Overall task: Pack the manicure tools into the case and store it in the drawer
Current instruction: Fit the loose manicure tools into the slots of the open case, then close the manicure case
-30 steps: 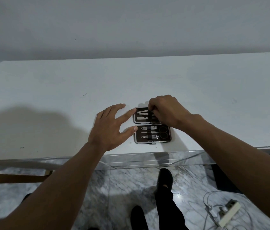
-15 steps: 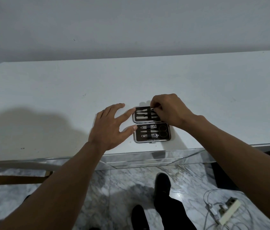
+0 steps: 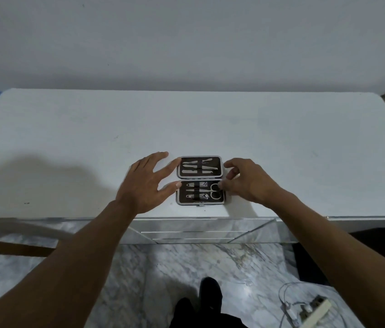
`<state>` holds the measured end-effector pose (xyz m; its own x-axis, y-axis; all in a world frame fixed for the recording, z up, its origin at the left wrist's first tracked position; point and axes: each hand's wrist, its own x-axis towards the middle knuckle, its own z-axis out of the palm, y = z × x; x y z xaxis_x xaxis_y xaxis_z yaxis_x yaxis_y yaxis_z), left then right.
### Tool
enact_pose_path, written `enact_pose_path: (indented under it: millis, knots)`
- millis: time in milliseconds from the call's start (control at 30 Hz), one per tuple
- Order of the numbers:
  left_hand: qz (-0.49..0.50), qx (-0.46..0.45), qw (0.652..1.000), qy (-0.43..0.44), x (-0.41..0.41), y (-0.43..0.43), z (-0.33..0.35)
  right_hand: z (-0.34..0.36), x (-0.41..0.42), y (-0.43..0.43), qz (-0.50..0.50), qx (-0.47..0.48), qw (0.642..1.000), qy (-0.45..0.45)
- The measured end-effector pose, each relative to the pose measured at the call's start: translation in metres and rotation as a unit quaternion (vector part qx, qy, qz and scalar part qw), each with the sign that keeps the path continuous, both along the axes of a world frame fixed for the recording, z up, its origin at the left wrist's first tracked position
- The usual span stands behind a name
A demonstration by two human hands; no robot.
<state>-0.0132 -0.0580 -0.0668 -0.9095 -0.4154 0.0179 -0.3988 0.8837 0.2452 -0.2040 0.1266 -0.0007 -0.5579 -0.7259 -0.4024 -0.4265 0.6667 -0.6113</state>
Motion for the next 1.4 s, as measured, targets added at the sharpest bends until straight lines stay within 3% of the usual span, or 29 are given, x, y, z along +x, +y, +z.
enact_pose_path:
  millis: [233, 400, 700, 967, 1400]
  knots:
    - [0.091, 0.091, 0.992, 0.013, -0.009, 0.018, 0.012, -0.003, 0.007, -0.003, -0.01, -0.022, 1.0, -0.003]
    - [0.134, 0.263, 0.955, -0.006, -0.013, 0.026, 0.034, 0.001, 0.008, -0.003, 0.009, 0.006, 1.0, 0.01]
    - [0.208, 0.331, 0.92, 0.025, -0.028, 0.027, 0.049, 0.004, 0.016, -0.015, -0.025, -0.002, 0.999, 0.04]
    - [0.266, 0.445, 0.852, 0.071, -0.027, 0.019, 0.04, -0.001, 0.019, -0.016, -0.079, -0.024, 0.997, 0.001]
    - [0.259, 0.465, 0.835, 0.141, -0.022, 0.025, 0.031, 0.005, 0.029, -0.012, -0.108, -0.08, 0.991, 0.003]
